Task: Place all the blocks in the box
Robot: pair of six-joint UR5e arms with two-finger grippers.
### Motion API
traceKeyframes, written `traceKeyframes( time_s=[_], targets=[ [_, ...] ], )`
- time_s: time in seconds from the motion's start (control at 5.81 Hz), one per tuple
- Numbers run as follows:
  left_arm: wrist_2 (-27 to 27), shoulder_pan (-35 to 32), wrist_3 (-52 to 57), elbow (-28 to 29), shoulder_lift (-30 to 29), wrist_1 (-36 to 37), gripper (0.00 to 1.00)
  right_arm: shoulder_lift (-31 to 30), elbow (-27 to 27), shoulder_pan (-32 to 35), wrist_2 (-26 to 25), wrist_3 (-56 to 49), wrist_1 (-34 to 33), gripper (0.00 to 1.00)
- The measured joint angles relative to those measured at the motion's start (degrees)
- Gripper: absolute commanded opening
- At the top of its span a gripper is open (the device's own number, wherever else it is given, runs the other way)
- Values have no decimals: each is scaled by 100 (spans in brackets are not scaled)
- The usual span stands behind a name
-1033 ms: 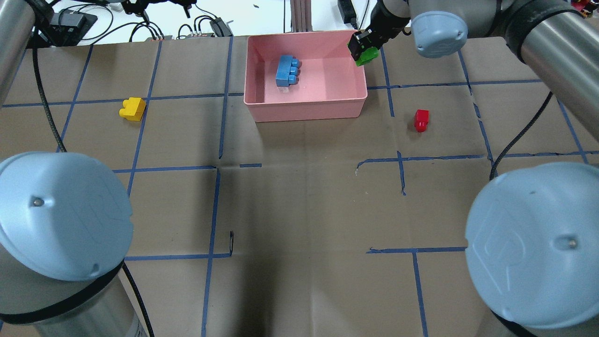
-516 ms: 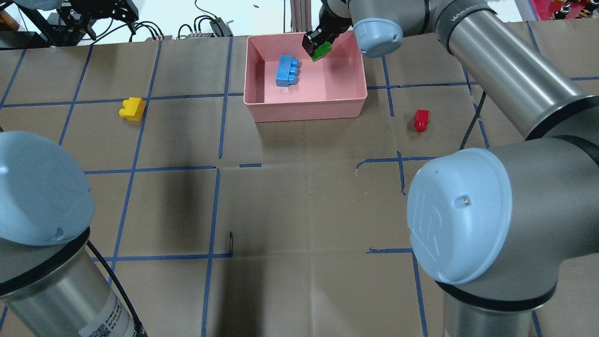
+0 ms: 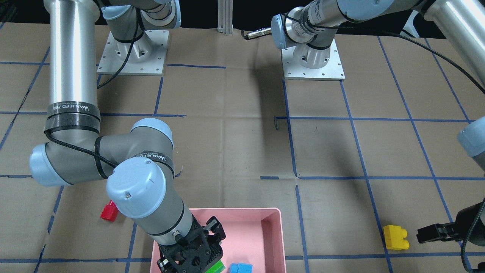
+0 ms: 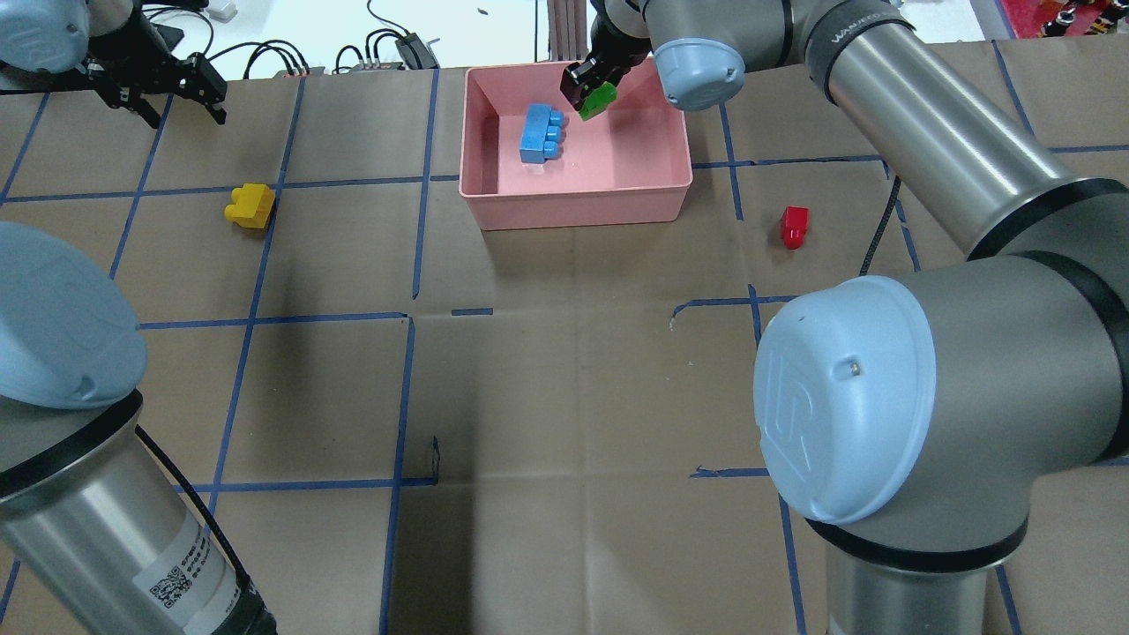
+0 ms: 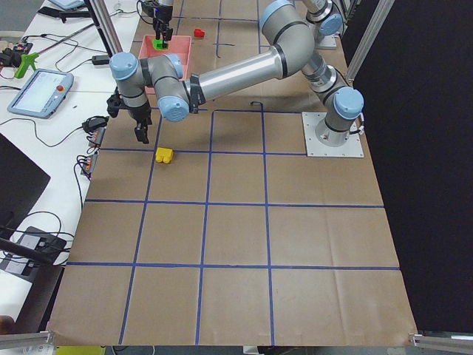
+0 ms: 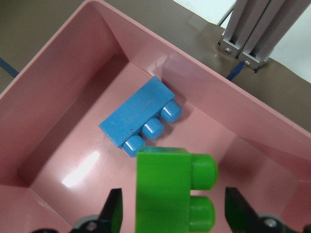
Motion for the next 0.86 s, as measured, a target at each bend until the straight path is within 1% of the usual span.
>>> traceKeyframes(
  time_s=[0.17, 0.34, 0.52, 0.69, 0.86],
  targets=[
    [-97, 7, 391, -225, -145, 219, 91, 0, 9, 0, -4, 2, 8, 100],
    [-142, 10, 690, -583, -208, 606, 92, -50, 60, -10, -23, 2, 40, 100],
    [-159, 11, 848, -975, -229, 1069, 93, -237, 129, -82, -94, 2, 306, 100],
    [-160, 11, 940, -1264, -243, 1423, 93, -595, 166, -312, -264, 2, 879, 100],
    [-146, 11, 1056, -1424, -251, 1613, 93, -940, 207, -618, -492, 0, 1281, 99]
  ],
)
